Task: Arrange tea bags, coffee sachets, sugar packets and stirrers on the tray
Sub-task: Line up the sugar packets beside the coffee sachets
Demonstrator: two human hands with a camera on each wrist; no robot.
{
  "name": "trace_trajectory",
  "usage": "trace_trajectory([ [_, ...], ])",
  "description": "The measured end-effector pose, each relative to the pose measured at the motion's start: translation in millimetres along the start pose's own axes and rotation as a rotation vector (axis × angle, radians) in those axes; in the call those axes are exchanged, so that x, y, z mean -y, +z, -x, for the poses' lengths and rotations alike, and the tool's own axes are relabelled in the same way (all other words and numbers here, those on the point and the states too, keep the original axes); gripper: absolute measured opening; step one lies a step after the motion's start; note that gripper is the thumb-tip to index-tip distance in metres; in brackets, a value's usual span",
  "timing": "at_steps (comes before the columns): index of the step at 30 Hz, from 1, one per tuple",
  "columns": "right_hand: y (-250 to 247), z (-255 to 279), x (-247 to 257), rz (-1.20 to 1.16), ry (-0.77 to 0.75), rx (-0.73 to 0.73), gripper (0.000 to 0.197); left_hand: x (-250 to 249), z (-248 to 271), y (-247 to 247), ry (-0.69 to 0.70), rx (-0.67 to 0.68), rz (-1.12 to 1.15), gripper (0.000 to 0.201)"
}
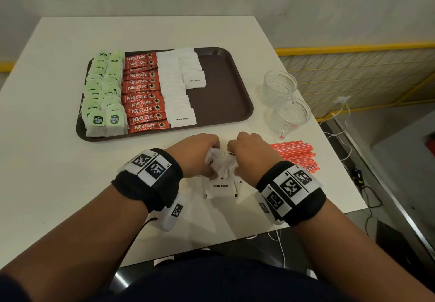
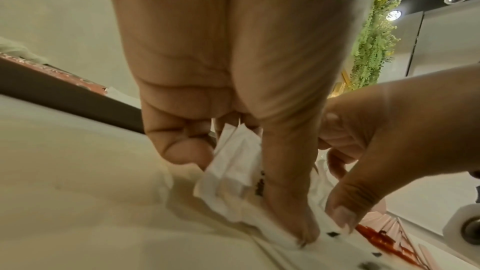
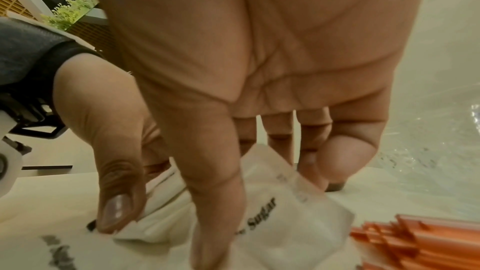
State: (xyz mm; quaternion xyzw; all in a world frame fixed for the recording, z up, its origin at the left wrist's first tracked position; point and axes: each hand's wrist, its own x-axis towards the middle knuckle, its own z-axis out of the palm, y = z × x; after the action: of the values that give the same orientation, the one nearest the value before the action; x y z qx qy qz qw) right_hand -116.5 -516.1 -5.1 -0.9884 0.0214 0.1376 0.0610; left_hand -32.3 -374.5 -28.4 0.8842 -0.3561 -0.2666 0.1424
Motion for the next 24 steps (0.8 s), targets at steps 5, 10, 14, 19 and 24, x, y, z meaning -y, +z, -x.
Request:
trace_trajectory([
  [5, -2, 0, 4, -0.026, 0.010, -0.031, 0.019, 1, 0, -1, 0.009, 0.037, 0.009, 0.062],
  [10, -9, -1, 4, -0.184, 0.057, -0.033, 0.017, 3, 1, -3, 0.034, 0.010, 0.010, 0.049],
  [14, -17, 8, -1, -0.435, 0.078, -0.027, 0.031, 8, 2, 1, 0.040, -0.037, 0.121, 0.051],
  [19, -15, 15, 6, -0.560, 0.022, 0.047, 0.046, 14, 4, 1, 0.036, -0.032, 0.131, 0.051],
  [24, -1, 12, 19, -0.427, -0.021, 0.096, 0.037, 10, 5, -1, 0.087, -0.019, 0.045, 0.033],
])
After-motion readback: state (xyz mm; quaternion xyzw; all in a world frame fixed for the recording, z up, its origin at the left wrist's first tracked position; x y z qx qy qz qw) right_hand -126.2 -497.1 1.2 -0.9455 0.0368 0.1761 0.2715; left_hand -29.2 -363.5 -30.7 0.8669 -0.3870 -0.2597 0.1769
